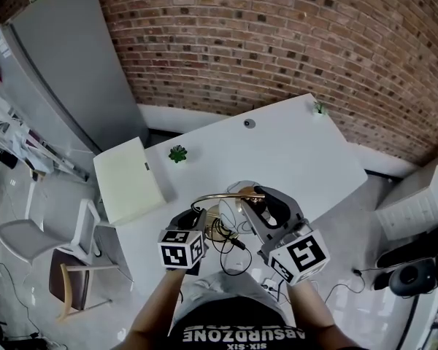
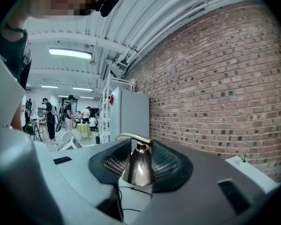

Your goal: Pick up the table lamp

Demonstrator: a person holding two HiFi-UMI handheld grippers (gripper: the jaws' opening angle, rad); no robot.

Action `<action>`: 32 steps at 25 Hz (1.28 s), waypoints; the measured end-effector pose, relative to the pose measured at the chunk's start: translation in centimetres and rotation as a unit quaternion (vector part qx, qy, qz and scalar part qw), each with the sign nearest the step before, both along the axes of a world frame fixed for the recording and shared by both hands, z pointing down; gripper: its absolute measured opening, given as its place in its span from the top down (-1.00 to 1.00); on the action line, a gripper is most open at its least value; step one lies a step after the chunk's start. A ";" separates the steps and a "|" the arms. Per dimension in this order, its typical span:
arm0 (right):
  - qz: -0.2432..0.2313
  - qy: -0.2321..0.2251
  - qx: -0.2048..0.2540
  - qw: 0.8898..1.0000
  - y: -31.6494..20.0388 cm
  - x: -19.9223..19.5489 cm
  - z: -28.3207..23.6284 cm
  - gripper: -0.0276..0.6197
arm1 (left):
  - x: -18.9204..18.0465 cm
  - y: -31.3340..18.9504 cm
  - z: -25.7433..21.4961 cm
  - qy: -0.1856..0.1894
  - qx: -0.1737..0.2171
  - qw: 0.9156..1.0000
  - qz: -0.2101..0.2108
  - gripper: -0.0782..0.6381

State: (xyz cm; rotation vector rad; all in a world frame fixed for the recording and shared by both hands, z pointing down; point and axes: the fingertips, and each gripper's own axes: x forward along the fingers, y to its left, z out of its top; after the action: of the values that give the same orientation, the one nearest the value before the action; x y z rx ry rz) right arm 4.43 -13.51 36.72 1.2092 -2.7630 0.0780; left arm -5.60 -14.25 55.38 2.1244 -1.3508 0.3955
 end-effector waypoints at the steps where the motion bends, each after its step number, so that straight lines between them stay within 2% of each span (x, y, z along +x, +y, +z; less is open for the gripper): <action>1: 0.000 -0.001 0.000 1.000 0.0 0.0 0.0 0.52 | 0.0 0.0 0.0 0.002 0.000 1.000 0.001 0.64; 32: 0.003 0.003 0.005 1.000 1.1 0.4 -1.1 0.54 | 0.6 0.6 -1.1 -0.002 0.002 1.000 0.022 0.65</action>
State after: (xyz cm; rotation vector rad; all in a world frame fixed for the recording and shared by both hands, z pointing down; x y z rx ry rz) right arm 4.88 -12.41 35.58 1.2188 -2.7585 0.0619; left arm -4.95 -13.69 54.30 2.1603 -1.3101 0.4147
